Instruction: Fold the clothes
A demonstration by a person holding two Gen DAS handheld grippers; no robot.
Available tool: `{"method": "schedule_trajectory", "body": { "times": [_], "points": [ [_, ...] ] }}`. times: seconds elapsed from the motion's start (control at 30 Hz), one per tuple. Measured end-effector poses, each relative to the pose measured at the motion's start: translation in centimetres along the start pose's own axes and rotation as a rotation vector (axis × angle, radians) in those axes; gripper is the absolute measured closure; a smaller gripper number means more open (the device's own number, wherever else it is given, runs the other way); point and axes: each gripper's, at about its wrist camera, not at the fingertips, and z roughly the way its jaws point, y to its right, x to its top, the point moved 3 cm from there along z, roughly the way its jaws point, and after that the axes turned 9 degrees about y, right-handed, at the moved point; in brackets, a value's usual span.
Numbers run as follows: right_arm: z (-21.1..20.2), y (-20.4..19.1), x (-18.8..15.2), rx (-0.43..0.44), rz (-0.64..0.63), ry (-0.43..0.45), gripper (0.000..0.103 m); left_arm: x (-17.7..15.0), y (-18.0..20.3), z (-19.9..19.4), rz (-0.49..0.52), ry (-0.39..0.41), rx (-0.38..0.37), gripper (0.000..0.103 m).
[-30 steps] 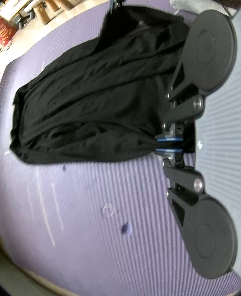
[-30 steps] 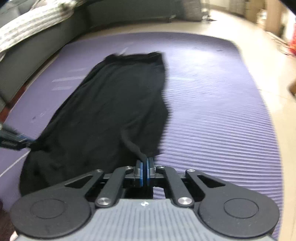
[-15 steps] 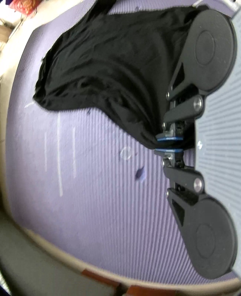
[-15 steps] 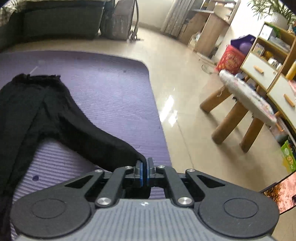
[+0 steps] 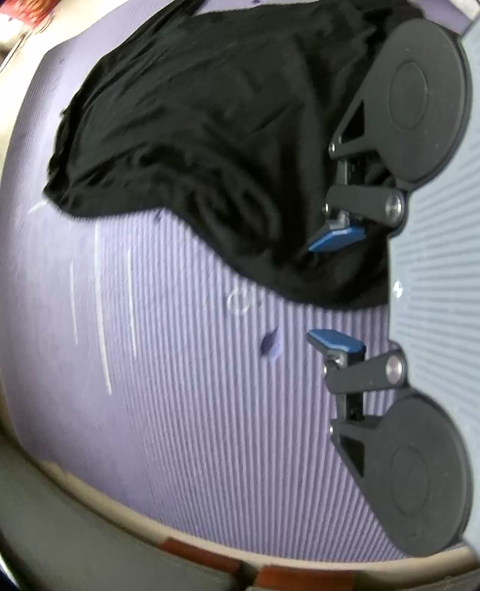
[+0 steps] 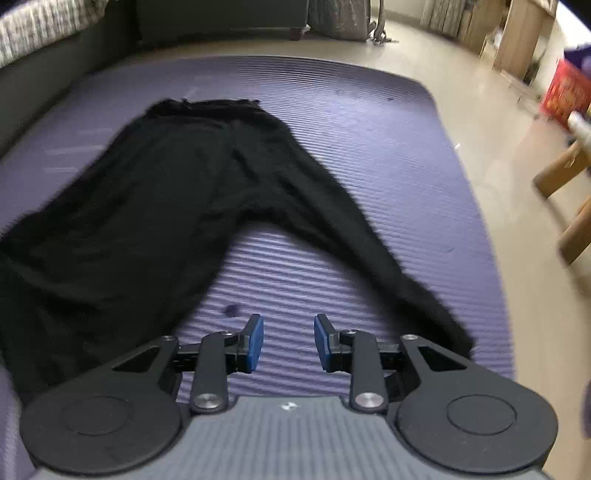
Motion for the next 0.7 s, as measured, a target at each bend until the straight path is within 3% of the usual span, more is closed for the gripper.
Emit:
{"method": "schedule_trajectory", "body": {
  "times": [0.13,0.27,0.33,0.5,0.57,0.6,0.63,0.7],
  "points": [
    [0.6,1.4,-0.3,-0.03,0.017,-0.012,0.073,0.9,-0.1,0.3,-0.008,0.029,-0.038,0.053],
    [1.2,2.0,-0.3,-0.025,0.029,-0.018,0.073,2.1,0.8,1.6,0.075,0.093,-0.024,0.053],
    [1.5,1.9,-0.1,-0.028,0.021,0.001,0.073,2.7,1.2,2.1,0.106,0.12,-0.057,0.053],
    [2.3,2.2,0.3,-0.065,0.008,0.029,0.073,2.4,2.6,3.2,0.183,0.107,-0.106,0.054],
    [2.6,2.4,0.4,-0.07,0.013,0.039,0.073,2.5,3.0,3.3,0.207,0.116,-0.106,0.064],
    [3.0,2.6,0.4,-0.075,0.018,0.045,0.073,2.6,3.1,3.3,0.213,0.12,-0.105,0.085],
    [3.2,2.7,0.4,-0.076,0.02,0.05,0.072,2.7,3.1,3.3,0.214,0.123,-0.099,0.096],
    [3.4,2.8,0.5,-0.08,0.024,0.062,0.071,3.1,2.6,3.5,0.185,0.113,-0.083,0.096]
  ]
}}
